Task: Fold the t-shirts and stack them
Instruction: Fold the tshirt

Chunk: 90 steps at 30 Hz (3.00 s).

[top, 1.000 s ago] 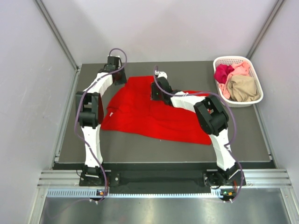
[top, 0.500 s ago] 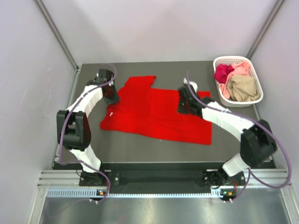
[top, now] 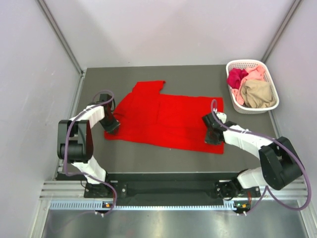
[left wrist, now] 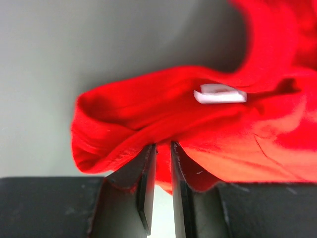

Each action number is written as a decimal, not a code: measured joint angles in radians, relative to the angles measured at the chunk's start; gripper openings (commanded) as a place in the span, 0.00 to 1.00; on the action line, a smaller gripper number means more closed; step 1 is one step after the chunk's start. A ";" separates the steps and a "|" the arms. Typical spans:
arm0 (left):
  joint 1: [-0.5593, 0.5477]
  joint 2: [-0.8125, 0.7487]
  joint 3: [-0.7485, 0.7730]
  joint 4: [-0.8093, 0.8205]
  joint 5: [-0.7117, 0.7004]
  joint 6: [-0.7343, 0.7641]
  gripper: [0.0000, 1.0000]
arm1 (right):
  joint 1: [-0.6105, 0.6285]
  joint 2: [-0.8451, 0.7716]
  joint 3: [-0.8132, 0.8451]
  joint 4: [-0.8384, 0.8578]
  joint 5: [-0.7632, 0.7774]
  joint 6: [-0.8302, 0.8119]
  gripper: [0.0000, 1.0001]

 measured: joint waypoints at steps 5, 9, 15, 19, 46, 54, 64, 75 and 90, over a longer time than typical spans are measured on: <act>0.069 -0.045 -0.055 0.019 -0.011 -0.042 0.23 | -0.008 -0.051 -0.053 0.030 0.016 0.009 0.06; 0.076 -0.065 -0.073 0.021 -0.035 -0.056 0.23 | -0.009 -0.080 -0.074 0.027 0.028 0.005 0.06; 0.084 -0.102 -0.087 -0.017 -0.078 -0.062 0.24 | -0.012 -0.104 -0.080 -0.017 0.055 -0.009 0.08; 0.089 -0.146 -0.064 -0.068 -0.095 -0.063 0.27 | -0.012 -0.128 -0.081 -0.039 0.058 -0.008 0.11; 0.093 0.289 0.723 0.164 0.378 0.204 0.48 | -0.014 0.211 0.607 0.260 -0.224 -0.230 0.65; 0.093 0.476 0.812 0.203 0.439 0.192 0.48 | -0.016 0.702 1.036 0.346 -0.268 -0.195 0.70; 0.093 0.523 0.832 0.248 0.440 0.180 0.47 | -0.020 1.104 1.320 0.476 -0.338 -0.058 0.72; 0.093 0.523 0.742 0.293 0.430 0.144 0.47 | -0.026 1.331 1.596 0.564 -0.322 0.145 0.60; 0.106 0.420 0.712 0.275 0.425 0.134 0.47 | -0.018 1.317 1.553 0.737 -0.399 -0.025 0.00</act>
